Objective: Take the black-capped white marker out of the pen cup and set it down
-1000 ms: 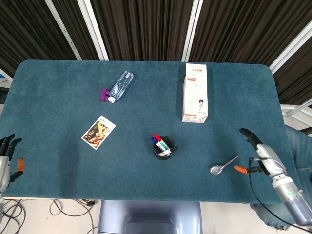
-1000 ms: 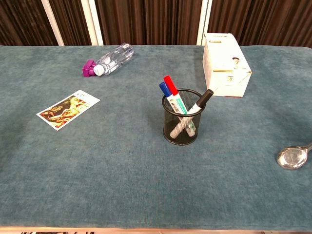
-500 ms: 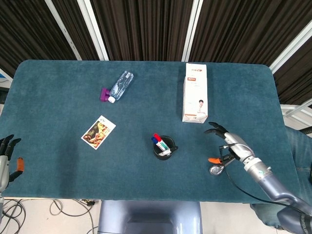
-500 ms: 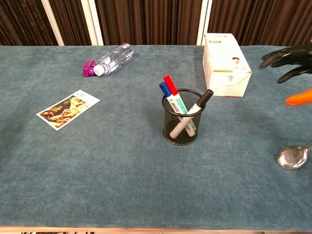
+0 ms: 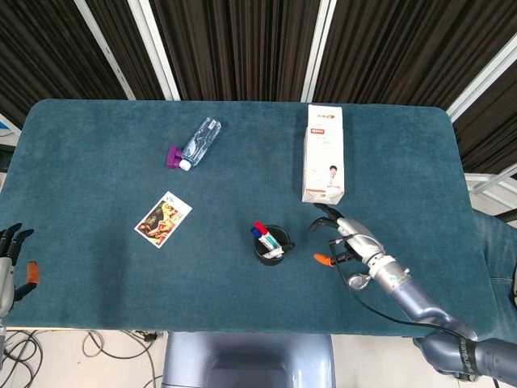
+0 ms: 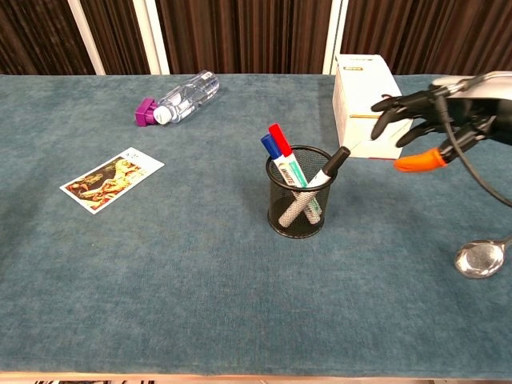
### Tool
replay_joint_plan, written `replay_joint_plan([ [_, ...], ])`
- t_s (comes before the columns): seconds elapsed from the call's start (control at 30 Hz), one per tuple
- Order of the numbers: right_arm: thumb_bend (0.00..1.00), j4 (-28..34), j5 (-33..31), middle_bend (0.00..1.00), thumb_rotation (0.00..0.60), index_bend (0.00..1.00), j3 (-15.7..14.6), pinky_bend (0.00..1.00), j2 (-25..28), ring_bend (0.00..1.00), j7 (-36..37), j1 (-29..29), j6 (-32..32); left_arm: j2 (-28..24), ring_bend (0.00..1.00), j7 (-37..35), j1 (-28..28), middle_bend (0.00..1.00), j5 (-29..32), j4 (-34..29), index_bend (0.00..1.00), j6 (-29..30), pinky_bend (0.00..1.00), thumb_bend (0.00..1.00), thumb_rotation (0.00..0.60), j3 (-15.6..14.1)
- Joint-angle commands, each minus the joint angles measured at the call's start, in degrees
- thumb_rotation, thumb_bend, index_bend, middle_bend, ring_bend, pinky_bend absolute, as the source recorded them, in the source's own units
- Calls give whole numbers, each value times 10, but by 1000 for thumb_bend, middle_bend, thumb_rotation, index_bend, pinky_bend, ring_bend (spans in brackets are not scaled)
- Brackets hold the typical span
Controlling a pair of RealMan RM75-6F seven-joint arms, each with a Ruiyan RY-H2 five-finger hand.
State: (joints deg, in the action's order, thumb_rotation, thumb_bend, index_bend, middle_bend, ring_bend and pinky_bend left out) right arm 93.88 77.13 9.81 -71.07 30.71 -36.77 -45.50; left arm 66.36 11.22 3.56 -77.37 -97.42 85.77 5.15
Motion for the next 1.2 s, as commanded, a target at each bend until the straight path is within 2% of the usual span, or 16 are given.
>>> replay_joint_plan([
  [0.03, 363, 9, -13, 0, 600, 386, 5, 185, -7, 0, -16, -10, 9, 0, 89, 0, 0, 93, 1, 1, 175, -1, 111, 531, 600, 0],
  [0.73, 391, 22, -119, 0, 600, 476, 27, 185, -57, 0, -133, -54, 25, -2, 90, -5, 1, 93, 7, 0, 175, -3, 111, 530, 600, 2],
  [1.2, 397, 20, -156, 0, 600, 511, 32, 185, -66, 0, -157, -68, 37, -2, 90, -5, 1, 93, 6, 0, 175, -3, 111, 531, 600, 2],
])
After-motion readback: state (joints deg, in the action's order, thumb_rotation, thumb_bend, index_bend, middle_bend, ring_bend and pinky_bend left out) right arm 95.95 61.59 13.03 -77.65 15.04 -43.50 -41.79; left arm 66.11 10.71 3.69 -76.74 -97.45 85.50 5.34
